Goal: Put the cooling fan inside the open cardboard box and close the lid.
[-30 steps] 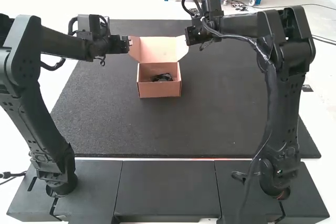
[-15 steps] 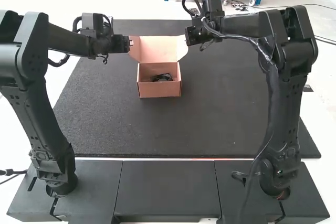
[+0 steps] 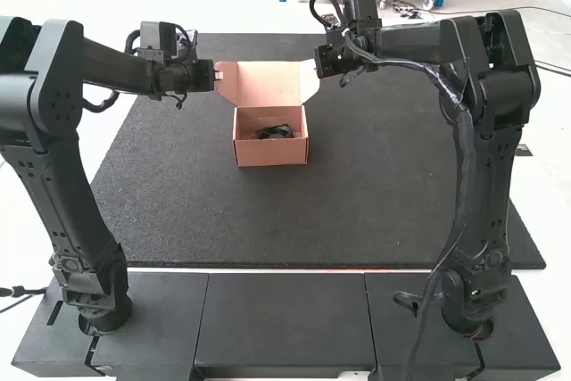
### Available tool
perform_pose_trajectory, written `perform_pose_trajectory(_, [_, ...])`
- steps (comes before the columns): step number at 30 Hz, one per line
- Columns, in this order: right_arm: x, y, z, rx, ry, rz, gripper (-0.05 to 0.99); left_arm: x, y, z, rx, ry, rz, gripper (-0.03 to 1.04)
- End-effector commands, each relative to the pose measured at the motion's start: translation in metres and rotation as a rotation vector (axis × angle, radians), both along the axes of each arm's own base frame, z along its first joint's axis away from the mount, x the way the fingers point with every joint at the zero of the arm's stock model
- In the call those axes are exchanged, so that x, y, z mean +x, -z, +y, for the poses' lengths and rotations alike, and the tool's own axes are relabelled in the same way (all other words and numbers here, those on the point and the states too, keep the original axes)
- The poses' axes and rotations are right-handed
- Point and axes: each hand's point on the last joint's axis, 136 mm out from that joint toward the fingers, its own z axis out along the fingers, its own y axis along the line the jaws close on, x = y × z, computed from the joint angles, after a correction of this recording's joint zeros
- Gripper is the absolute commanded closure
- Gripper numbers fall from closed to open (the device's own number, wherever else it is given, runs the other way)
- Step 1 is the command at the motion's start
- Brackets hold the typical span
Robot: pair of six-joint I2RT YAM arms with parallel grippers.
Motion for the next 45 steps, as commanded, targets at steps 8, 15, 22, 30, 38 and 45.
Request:
perform_pose_trajectory(8, [-0.018,-0.005,0.007,0.003,-0.048,0.008,0.95,0.004,-0.016,-0.011,-0.030,0.049,-0.037,0.97])
perform_pose_trajectory(15, [-0.018,-0.012,0.007,0.011,-0.045,-0.002,0.95,0.005,-0.026,-0.017,-0.033,0.058,-0.045,0.97])
perform_pose_trajectory(22, [-0.032,-0.023,0.031,0.022,-0.089,-0.017,0.95,0.000,-0.030,-0.034,-0.032,0.090,-0.024,0.97])
perform_pose_trajectory(30, [-0.049,-0.020,0.049,0.024,-0.136,0.000,0.95,-0.019,-0.021,-0.056,-0.031,0.136,0.043,0.97])
perform_pose_trajectory(38, [-0.083,0.006,0.058,-0.001,-0.182,0.060,0.95,-0.043,-0.009,-0.067,-0.021,0.170,0.102,0.97])
perform_pose_trajectory(45, [-0.119,0.022,0.063,-0.006,-0.219,0.082,0.94,-0.058,0.000,-0.064,-0.018,0.169,0.126,0.97])
